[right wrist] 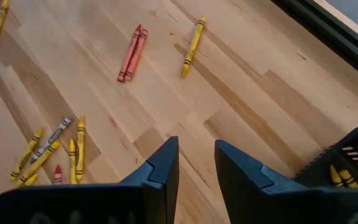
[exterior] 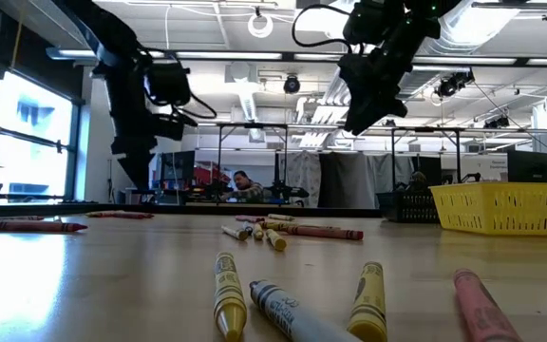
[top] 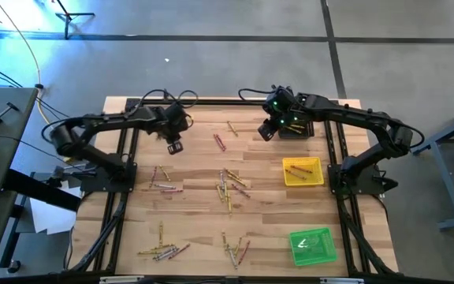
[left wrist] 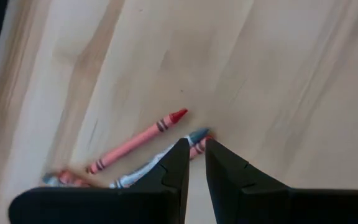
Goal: Sort crayons
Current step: Put the red crayon into the yellow bin
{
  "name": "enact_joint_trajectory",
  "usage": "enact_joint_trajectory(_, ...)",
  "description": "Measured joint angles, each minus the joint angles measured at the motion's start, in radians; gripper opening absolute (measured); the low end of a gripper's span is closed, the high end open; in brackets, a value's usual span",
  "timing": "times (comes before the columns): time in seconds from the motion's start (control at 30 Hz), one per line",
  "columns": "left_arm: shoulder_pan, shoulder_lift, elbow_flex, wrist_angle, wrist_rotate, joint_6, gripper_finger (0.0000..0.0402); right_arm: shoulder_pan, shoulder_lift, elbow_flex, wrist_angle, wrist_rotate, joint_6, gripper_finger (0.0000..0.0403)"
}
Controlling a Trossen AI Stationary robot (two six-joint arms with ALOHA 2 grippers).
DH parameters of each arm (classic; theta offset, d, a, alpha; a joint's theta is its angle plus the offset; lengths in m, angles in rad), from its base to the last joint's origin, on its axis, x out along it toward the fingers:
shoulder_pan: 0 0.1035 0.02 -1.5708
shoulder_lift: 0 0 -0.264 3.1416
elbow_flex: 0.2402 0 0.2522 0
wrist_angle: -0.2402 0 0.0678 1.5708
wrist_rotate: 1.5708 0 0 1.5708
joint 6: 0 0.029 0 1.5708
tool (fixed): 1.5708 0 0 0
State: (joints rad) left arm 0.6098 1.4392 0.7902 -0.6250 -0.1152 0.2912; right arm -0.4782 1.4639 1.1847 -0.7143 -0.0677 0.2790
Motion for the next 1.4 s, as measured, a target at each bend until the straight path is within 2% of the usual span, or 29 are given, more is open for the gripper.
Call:
enact_joint_trajectory(0.17,0.0,0.07,0.031,0.001,-0.01,0.17,0.0039,0.0,0.0,0.0,0.0,0.001,-0.011,0.0089)
enact_joint_trajectory(0.4,0.033,0.095,0.032,0.006,-0.035,0.409,0.0039,0.0,0.0,0.0,0.0,0.039,-0.019,0.0089)
enact_joint_trajectory(0.6,0.112,0.096,0.032,0.049,-0.035,0.442,0.0039,0.0,0.0,0.0,0.0,0.042,-0.019,0.0089)
enact_joint_trajectory(0.77,0.159,0.096,0.021,0.027,-0.02,0.533,0.0037,0.0,0.0,0.0,0.0,0.042,-0.034,0.0089)
enact_joint_trajectory(1.13,0.203,0.101,0.007,0.059,-0.017,0.662,0.0036,0.0,0.0,0.0,0.005,0.042,-0.025,0.0089)
enact_joint_trajectory(1.4,0.215,0.183,0.013,0.07,-0.034,0.717,0.0036,0.0,0.0,0.0,0.006,0.042,0.008,0.0089)
